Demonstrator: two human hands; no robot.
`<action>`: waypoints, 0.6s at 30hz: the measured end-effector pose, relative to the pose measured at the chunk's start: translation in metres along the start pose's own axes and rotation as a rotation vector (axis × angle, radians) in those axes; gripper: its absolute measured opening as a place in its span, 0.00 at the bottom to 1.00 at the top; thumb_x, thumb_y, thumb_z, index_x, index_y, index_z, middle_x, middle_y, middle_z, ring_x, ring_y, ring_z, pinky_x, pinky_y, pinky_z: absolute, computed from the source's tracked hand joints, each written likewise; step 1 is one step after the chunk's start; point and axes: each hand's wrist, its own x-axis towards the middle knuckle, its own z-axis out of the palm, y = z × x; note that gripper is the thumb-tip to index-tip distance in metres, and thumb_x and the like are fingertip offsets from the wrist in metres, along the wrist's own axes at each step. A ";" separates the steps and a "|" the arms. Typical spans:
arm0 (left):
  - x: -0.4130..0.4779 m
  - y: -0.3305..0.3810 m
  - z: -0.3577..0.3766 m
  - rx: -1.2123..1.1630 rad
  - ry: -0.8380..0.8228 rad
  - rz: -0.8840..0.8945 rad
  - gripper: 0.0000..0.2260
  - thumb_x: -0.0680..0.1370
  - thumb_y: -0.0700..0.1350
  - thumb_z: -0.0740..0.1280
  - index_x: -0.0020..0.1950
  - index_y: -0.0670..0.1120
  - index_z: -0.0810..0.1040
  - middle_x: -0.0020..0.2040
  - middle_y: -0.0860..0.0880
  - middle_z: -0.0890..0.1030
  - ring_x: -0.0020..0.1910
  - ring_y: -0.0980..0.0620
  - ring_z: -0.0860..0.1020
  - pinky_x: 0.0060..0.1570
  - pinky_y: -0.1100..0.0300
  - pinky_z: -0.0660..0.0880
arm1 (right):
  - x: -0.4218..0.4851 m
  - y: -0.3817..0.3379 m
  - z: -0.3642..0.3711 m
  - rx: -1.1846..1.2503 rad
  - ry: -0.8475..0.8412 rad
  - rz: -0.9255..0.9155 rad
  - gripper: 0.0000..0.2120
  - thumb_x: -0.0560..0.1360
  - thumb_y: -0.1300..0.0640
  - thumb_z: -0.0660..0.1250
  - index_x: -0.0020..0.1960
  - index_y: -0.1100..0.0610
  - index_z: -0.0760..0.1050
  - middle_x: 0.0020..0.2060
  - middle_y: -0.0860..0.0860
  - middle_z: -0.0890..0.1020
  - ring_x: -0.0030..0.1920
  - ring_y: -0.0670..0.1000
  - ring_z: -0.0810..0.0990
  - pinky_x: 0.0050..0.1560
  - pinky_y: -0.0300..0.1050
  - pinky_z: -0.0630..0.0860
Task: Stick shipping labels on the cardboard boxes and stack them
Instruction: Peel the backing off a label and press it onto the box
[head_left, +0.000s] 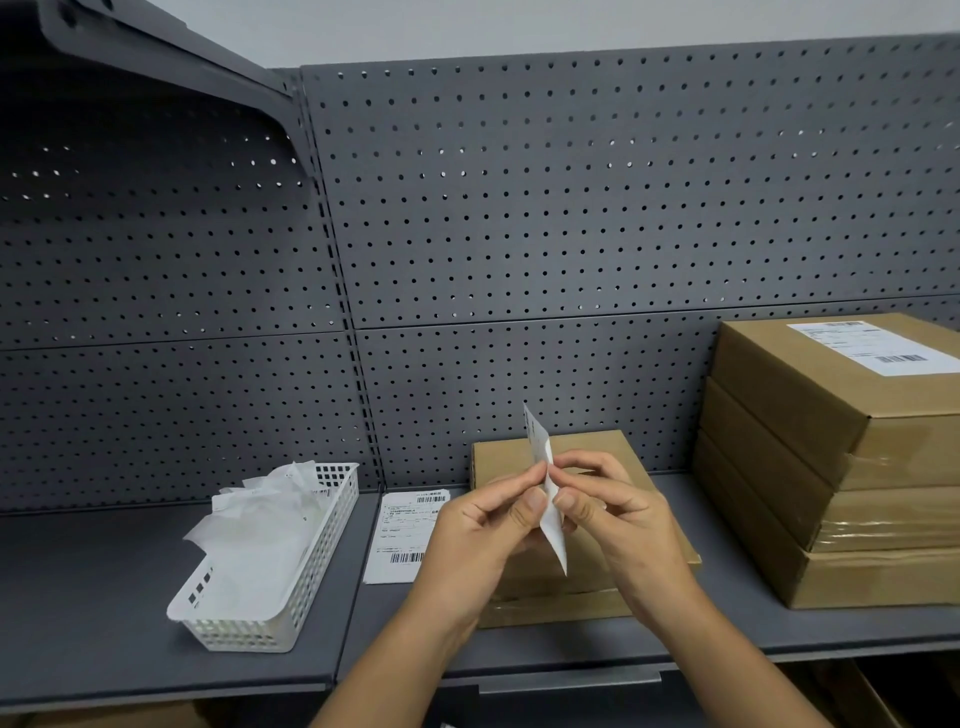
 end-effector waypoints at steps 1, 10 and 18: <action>0.001 0.000 0.000 -0.007 -0.002 -0.003 0.15 0.80 0.41 0.69 0.66 0.44 0.82 0.63 0.50 0.85 0.62 0.50 0.84 0.58 0.55 0.82 | 0.000 0.001 0.000 -0.004 0.008 0.000 0.11 0.72 0.62 0.74 0.53 0.57 0.88 0.57 0.53 0.83 0.62 0.53 0.82 0.59 0.53 0.82; 0.002 -0.001 0.001 -0.039 -0.014 -0.005 0.14 0.77 0.43 0.71 0.63 0.47 0.84 0.63 0.50 0.85 0.61 0.51 0.84 0.57 0.55 0.82 | 0.002 0.002 -0.002 -0.031 0.039 -0.016 0.10 0.71 0.62 0.75 0.51 0.60 0.88 0.54 0.56 0.81 0.56 0.49 0.83 0.51 0.46 0.82; 0.005 -0.001 0.000 -0.015 -0.036 -0.006 0.15 0.77 0.44 0.71 0.63 0.48 0.84 0.63 0.50 0.85 0.62 0.50 0.84 0.58 0.54 0.82 | 0.002 0.000 0.000 -0.060 0.080 -0.028 0.11 0.70 0.60 0.77 0.52 0.57 0.88 0.52 0.52 0.82 0.53 0.52 0.82 0.57 0.60 0.80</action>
